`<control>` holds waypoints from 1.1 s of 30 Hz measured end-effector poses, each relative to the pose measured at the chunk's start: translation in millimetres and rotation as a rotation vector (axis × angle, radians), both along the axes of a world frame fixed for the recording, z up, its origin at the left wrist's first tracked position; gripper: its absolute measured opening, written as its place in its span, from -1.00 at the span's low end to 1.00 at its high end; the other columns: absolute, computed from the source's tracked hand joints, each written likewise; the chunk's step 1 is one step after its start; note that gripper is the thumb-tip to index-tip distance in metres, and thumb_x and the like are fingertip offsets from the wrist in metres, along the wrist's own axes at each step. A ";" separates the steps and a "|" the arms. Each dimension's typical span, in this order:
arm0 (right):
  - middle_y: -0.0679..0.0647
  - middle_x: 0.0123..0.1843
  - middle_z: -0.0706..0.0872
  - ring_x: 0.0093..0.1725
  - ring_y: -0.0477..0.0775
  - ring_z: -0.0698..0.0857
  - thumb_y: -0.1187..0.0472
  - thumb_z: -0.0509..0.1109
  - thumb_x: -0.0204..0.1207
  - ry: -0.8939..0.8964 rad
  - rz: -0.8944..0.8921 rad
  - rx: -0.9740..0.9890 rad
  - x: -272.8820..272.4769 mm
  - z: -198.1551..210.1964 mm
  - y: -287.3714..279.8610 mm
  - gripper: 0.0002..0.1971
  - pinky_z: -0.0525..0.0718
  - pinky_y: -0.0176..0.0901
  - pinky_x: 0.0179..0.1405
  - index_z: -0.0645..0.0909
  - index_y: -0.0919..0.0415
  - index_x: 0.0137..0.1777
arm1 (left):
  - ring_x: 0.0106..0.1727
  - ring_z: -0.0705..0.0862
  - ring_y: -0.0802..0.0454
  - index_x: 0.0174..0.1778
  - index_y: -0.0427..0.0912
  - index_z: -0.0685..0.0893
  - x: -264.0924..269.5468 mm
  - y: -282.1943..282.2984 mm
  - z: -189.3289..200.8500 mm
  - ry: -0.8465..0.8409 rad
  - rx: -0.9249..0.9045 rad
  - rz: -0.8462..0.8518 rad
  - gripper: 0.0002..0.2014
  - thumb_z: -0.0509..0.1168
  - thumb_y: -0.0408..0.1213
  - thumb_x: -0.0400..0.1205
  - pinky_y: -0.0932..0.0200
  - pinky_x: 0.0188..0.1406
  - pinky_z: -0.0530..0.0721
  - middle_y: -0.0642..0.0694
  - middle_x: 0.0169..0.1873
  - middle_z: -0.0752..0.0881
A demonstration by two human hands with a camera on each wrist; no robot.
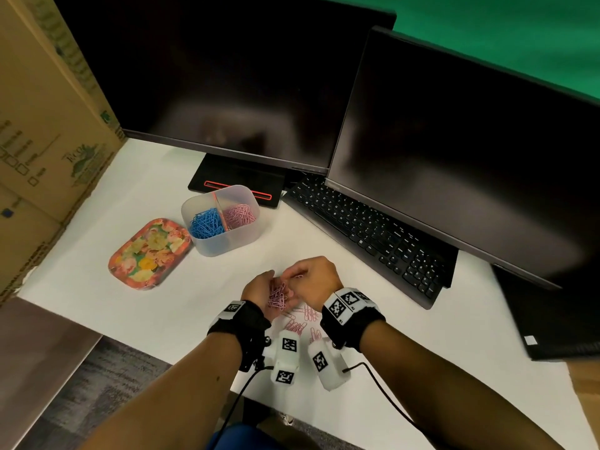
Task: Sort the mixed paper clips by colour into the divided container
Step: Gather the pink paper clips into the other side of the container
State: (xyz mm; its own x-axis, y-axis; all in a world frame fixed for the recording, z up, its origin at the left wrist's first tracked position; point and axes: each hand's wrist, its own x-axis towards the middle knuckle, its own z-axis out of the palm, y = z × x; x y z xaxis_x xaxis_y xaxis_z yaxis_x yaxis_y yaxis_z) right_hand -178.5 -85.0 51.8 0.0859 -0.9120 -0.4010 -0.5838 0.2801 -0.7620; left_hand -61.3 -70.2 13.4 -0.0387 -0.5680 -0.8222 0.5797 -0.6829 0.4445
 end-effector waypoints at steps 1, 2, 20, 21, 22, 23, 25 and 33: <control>0.04 -0.21 0.83 -0.26 -0.05 0.79 0.39 0.45 0.41 0.017 0.053 -0.028 5.6 4.7 -1.9 -0.84 0.77 -0.23 -0.13 0.82 0.17 -0.13 | -0.27 0.71 -0.17 0.09 -0.40 0.65 -1.5 -1.4 0.5 0.006 -0.025 -0.003 -0.64 0.04 -0.22 0.73 0.07 -0.41 0.74 -0.30 -0.18 0.73; 0.03 -0.15 0.84 -0.19 -0.05 0.78 0.35 0.44 0.43 0.052 0.107 -0.060 9.6 10.0 -4.5 -0.83 0.72 -0.28 -0.06 0.83 0.14 -0.10 | -0.26 0.73 -0.15 0.09 -0.37 0.67 -1.8 -4.3 3.2 0.000 -0.045 -0.007 -0.66 0.04 -0.24 0.72 0.08 -0.42 0.74 -0.28 -0.17 0.76; -0.01 0.03 0.80 0.00 -0.02 0.74 0.16 0.31 0.57 0.300 0.098 -0.074 -65.1 -11.2 -8.1 -0.77 0.69 -0.16 0.16 0.74 0.01 0.14 | 0.29 0.56 -0.31 0.42 -0.30 0.47 75.4 -136.6 53.1 -0.324 -0.158 0.146 -0.52 0.25 -0.15 0.61 -0.32 0.38 0.50 -0.30 0.28 0.57; 0.02 0.24 0.75 0.19 0.02 0.71 0.15 0.28 0.59 0.336 0.139 -0.036 -65.5 -20.1 -4.2 -0.71 0.64 -0.11 0.29 0.68 0.01 0.26 | 0.33 0.54 -0.34 0.44 -0.29 0.46 76.1 -139.9 49.7 -0.317 -0.157 0.150 -0.49 0.27 -0.12 0.61 -0.31 0.39 0.48 -0.28 0.29 0.54; 0.03 0.44 0.61 0.38 0.04 0.60 0.14 0.25 0.61 0.399 0.178 -0.004 -65.4 -25.8 -0.1 -0.64 0.54 -0.08 0.41 0.59 0.03 0.40 | 0.35 0.52 -0.34 0.45 -0.28 0.44 75.8 -140.1 50.2 -0.308 -0.154 0.145 -0.46 0.29 -0.10 0.59 -0.31 0.40 0.48 -0.26 0.28 0.52; 0.02 0.60 0.42 0.54 0.05 0.44 0.14 0.20 0.64 0.463 0.205 0.016 -65.1 -31.2 3.2 -0.56 0.43 -0.06 0.52 0.45 0.06 0.53 | 0.36 0.52 -0.36 0.45 -0.26 0.42 76.1 -141.5 49.7 -0.292 -0.161 0.139 -0.44 0.30 -0.07 0.58 -0.31 0.40 0.48 -0.25 0.31 0.51; 0.06 0.73 0.06 0.69 0.08 0.12 0.15 0.12 0.68 0.557 0.229 0.061 -63.2 -37.4 11.0 -0.43 0.20 -0.05 0.62 0.12 0.15 0.67 | 0.41 0.47 -0.37 0.49 -0.23 0.37 74.4 -139.3 50.9 -0.301 -0.180 0.131 -0.41 0.29 -0.06 0.58 -0.28 0.45 0.43 -0.26 0.43 0.46; 0.06 0.73 0.03 0.70 0.11 0.05 0.36 0.11 0.63 0.369 0.505 -0.006 -40.6 -57.5 67.2 -0.41 0.04 -0.11 0.67 0.15 0.19 0.67 | -0.11 0.69 -0.01 0.02 0.01 0.67 32.2 -28.7 30.6 -0.985 -0.666 -1.063 -0.74 0.37 -0.41 0.50 0.25 -0.18 0.63 0.01 -0.10 0.70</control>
State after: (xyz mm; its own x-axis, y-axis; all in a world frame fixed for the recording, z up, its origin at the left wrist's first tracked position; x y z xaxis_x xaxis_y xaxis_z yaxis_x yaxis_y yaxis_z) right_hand -219.1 -17.8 -5.6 0.3638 -0.7975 -0.4813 -0.8681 -0.1030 -0.4855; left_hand -29.2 -98.8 44.0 -0.2617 -0.8823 -0.3913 -0.6935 -0.1101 0.7120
